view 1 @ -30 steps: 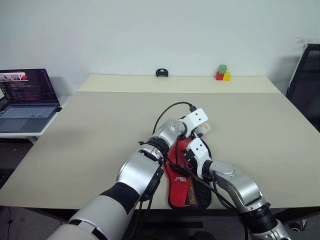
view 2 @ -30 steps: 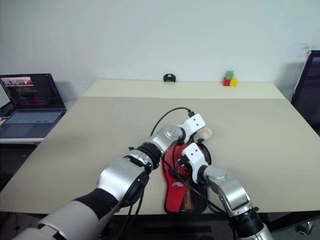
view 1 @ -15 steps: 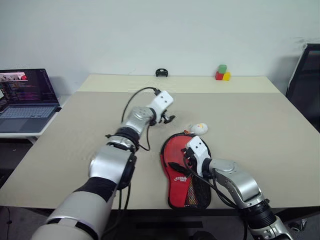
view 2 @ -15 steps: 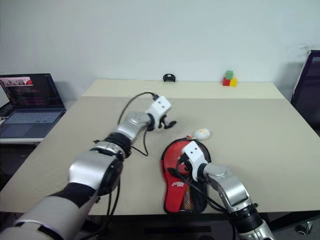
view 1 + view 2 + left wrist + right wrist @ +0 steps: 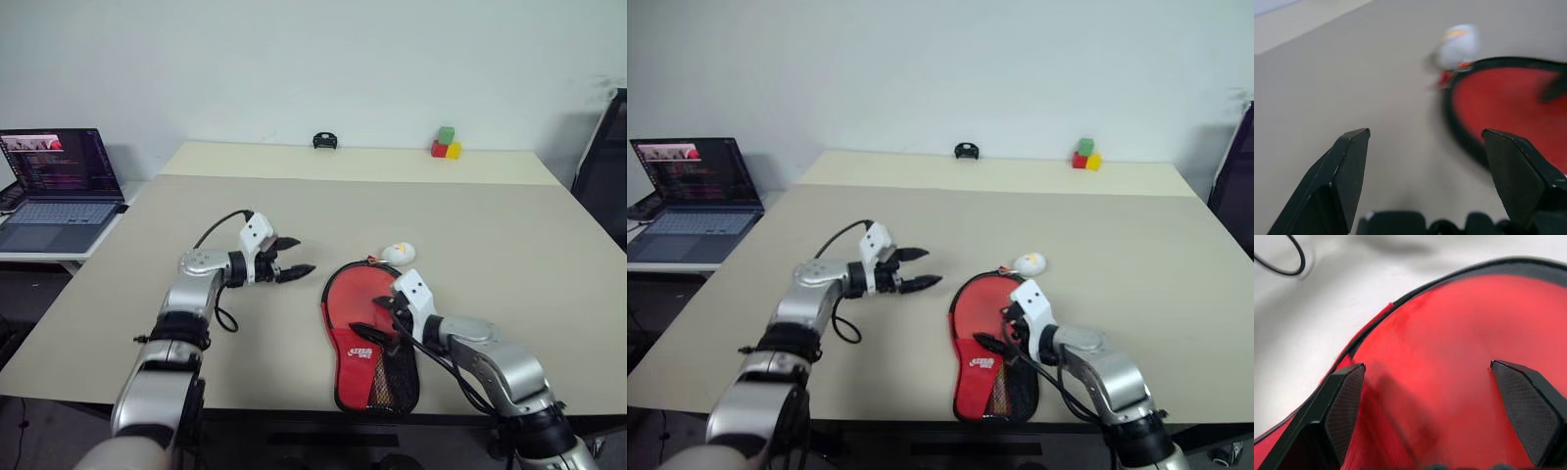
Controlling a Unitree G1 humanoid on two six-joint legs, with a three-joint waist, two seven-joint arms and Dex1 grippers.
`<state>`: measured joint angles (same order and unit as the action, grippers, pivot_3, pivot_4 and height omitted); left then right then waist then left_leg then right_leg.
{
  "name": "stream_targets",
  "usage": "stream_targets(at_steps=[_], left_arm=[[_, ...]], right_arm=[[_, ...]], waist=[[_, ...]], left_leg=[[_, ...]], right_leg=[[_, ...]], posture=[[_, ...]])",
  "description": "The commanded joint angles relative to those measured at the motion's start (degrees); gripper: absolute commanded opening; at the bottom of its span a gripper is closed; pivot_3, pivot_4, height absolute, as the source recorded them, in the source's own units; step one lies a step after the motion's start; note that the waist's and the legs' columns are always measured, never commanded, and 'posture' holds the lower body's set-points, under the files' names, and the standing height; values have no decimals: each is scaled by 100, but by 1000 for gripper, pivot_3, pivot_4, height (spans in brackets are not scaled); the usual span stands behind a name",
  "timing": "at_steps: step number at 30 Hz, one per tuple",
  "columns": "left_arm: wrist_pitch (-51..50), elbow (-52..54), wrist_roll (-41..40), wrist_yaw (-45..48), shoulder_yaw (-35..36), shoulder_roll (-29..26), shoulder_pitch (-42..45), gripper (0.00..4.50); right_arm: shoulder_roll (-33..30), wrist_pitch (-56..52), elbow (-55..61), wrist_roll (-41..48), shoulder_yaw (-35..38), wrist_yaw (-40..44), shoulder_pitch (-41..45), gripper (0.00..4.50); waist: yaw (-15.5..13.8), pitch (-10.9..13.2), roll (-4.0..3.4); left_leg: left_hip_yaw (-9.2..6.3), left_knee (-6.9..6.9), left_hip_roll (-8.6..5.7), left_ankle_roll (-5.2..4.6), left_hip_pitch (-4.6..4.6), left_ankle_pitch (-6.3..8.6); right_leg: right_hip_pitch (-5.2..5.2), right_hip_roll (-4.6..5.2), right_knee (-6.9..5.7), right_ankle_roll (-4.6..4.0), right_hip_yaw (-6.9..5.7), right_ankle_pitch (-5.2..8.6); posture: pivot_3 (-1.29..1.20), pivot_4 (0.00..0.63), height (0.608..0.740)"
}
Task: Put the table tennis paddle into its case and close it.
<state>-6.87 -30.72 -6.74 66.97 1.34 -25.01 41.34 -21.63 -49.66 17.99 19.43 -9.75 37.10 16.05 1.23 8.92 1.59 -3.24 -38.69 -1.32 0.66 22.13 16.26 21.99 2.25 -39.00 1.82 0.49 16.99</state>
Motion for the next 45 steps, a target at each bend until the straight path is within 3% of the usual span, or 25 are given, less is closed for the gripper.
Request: stream_targets(at_steps=[1,9,18,22,32,38,45], left_arm=[[-661,1324,-397,41,-109,-89,-150,3969],[-1039,2016,-432,22,-634,-134,-394,3969],[-482,1407,-78,-15,-1451,408,-221,3969],[15,893,242,-146,-1699,578,-63,3969],[666,-48,526,-364,-1824,797,-32,3969],[702,-47,538,-479,-1845,908,-157,3969],[640,128,515,-539,-1853,921,-310,3969]], right_arm=[[-114,-496,594,554,89,212,-61,4500],[-712,-1170,1226,1634,1181,350,356,4500],[-1571,-658,595,1438,1751,266,584,4500],[-1399,-221,144,1142,1916,-228,908,4500],[-1236,208,-457,732,1496,-405,1397,4500],[-894,561,-1765,386,1113,-299,2174,4500],[-201,1907,-4313,-286,960,-453,3226,4500]], waist=[[4,3,-4],[25,32,-40],[14,35,-39],[26,36,-39],[23,38,-43],[31,37,-45],[36,36,-47]], left_leg=[[0,0,0,0,2,0],[2,1,-1,-1,2,0],[7,8,-2,-2,18,0],[10,4,-2,-2,29,0],[11,1,-2,-3,39,0],[13,-1,-2,-4,32,-1],[17,-1,-1,-3,31,-1]], right_leg=[[3,0,-1,0,0,0],[5,-3,-2,0,2,0],[14,-3,5,0,3,0],[26,-4,1,0,4,0],[31,-3,3,0,3,0],[29,-4,-3,0,5,0],[30,-4,-3,-1,7,0]], posture=[[0,150,740],[0,150,740],[0,150,740],[0,150,740],[0,150,740],[0,150,740],[0,150,740]])
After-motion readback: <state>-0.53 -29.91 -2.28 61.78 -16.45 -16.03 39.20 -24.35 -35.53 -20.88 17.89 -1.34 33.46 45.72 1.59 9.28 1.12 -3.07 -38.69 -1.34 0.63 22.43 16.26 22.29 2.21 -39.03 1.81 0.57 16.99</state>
